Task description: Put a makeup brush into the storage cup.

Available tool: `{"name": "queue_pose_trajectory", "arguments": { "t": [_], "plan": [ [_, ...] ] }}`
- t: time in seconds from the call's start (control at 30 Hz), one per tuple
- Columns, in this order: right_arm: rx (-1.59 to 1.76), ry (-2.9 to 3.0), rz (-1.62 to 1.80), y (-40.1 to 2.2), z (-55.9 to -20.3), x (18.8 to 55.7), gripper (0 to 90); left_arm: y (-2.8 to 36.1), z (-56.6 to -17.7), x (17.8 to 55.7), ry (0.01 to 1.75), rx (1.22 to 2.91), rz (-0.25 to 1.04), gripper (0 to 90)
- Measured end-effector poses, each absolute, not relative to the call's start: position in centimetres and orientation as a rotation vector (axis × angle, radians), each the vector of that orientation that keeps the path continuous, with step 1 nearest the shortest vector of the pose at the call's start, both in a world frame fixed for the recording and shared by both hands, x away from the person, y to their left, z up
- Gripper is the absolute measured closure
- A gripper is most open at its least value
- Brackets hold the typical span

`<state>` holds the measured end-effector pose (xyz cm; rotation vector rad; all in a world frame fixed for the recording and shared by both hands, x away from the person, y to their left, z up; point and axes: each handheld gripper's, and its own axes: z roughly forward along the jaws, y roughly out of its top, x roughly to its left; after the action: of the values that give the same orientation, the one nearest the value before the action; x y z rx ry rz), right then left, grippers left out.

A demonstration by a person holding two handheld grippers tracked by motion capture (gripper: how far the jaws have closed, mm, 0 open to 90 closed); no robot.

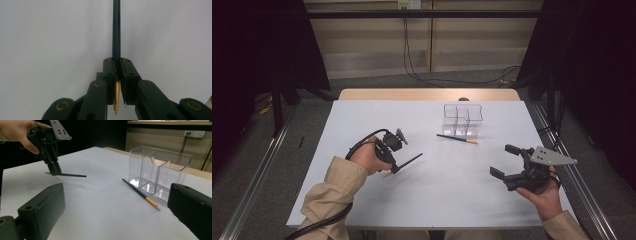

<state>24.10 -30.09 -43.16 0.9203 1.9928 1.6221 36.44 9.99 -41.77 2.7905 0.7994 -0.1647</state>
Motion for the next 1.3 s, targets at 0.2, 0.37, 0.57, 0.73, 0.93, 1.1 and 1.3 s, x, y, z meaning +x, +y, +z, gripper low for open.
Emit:
{"name": "queue_pose_trajectory", "arguments": {
  "t": [0.2,0.37,0.57,0.73,0.93,1.1,1.3],
  "plan": [
    [0.923,2.003,1.622,-30.0,-43.3,24.1,0.7,8.7,-41.3,36.0,0.729,2.793,-0.169,83.5],
    [0.916,2.021,1.615,-29.8,-43.4,24.2,0.7,7.7,-40.9,35.7,0.658,2.8,-0.175,83.6],
    [0.925,2.023,1.617,-29.9,-43.4,24.3,0.7,6.3,-40.9,35.4,0.581,2.807,-0.185,83.5],
    [0.926,2.048,1.609,-29.6,-43.7,24.4,0.7,5.2,-40.8,35.0,0.506,2.815,-0.197,83.5],
    [0.899,2.111,1.603,-28.7,-43.8,24.6,1.1,4.4,-40.8,34.7,0.478,2.812,-0.204,83.5],
    [0.874,2.162,1.583,-28.0,-43.6,24.9,1.1,4.0,-40.7,34.8,0.433,2.84,-0.217,83.5],
    [0.85,2.23,1.552,-27.2,-43.2,25.8,1.9,3.9,-40.6,34.7,0.42,2.839,-0.215,83.5]
  ]
}}
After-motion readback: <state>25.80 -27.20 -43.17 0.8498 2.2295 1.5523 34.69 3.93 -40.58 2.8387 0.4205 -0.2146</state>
